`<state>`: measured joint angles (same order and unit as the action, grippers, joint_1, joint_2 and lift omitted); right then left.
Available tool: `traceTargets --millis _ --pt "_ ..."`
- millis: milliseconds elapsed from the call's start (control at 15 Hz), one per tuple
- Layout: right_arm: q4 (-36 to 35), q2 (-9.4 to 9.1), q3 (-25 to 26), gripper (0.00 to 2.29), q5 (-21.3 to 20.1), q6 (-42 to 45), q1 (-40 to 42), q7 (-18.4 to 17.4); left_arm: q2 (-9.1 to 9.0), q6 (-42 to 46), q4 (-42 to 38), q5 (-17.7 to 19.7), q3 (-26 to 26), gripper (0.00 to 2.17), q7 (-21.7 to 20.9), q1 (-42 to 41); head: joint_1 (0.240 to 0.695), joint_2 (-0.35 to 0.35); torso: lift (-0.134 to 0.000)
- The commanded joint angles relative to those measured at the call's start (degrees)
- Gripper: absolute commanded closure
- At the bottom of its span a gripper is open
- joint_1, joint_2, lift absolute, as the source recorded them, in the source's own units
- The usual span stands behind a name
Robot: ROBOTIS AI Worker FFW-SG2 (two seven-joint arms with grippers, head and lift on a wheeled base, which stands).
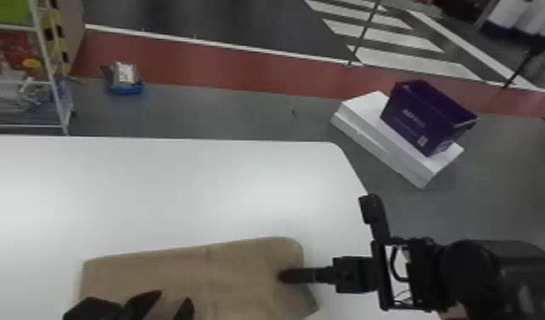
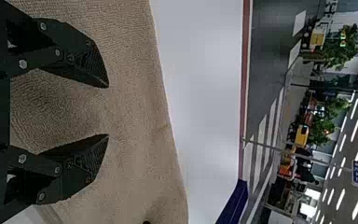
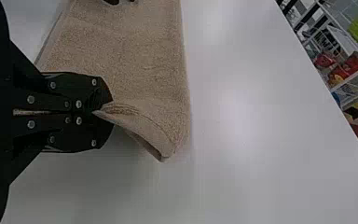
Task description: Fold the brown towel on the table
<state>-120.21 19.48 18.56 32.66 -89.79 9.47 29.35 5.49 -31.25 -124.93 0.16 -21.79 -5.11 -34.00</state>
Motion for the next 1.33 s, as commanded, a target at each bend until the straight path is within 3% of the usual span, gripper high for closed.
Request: traceTargets --millis 0,267,467,667,800,867,1000,1067,1133,1267 --pt "0.8 0.47 1.8 1.42 0.1 -0.3 -0.2 0.4 0.05 0.0 -0.8 0.5 1.5 0.6 -0.1 -0.5 0.695 -0.35 -0.124" --pt "2.8 2.5 5.0 1.42 0.0 -0.3 -0.2 1.6 -0.04 1.1 -2.2 2.6 4.4 0.6 -0.7 -1.0 0.695 -0.35 -0.124" --pt "3.8 4.17 4.6 1.42 -0.4 -0.3 -1.0 2.2 -0.39 3.5 -2.2 3.3 5.4 0.6 -1.4 -0.9 0.695 -0.35 -0.124" --pt "3.8 4.17 2.9 1.42 -1.6 -0.3 -2.8 2.0 -0.22 4.9 -3.7 4.1 6.1 0.6 -2.9 -0.9 0.695 -0.35 -0.124" --pt "3.9 3.81 1.6 1.42 -2.9 -0.3 -3.8 2.0 -0.39 5.6 -4.0 5.1 7.1 0.61 -6.3 -0.5 0.695 -0.35 -0.124" --pt "4.2 3.81 0.9 1.42 -3.5 -0.3 -4.1 2.0 -0.39 6.7 -2.9 5.8 7.6 0.74 -8.1 0.4 0.695 -0.35 -0.124" --pt "4.2 3.64 -0.5 1.42 -4.6 -0.3 -4.9 1.9 -0.31 7.4 -0.5 7.3 8.2 1.26 -9.4 2.1 0.695 -0.35 -0.124" --pt "4.2 3.55 -1.4 1.42 -5.4 -0.3 -5.7 1.9 -0.22 7.6 0.1 7.4 8.2 1.69 -10.1 2.5 0.695 -0.35 -0.124" --pt "4.2 3.55 -1.9 1.42 -5.9 -0.3 -6.0 1.9 -0.22 7.4 0.3 7.5 8.4 1.92 -11.9 2.9 0.695 -0.35 -0.124" --pt "4.2 3.37 -2.9 1.42 -6.4 -0.3 -6.8 1.9 -0.04 6.5 0.8 7.0 9.0 1.98 -14.1 3.8 0.695 -0.35 -0.124"
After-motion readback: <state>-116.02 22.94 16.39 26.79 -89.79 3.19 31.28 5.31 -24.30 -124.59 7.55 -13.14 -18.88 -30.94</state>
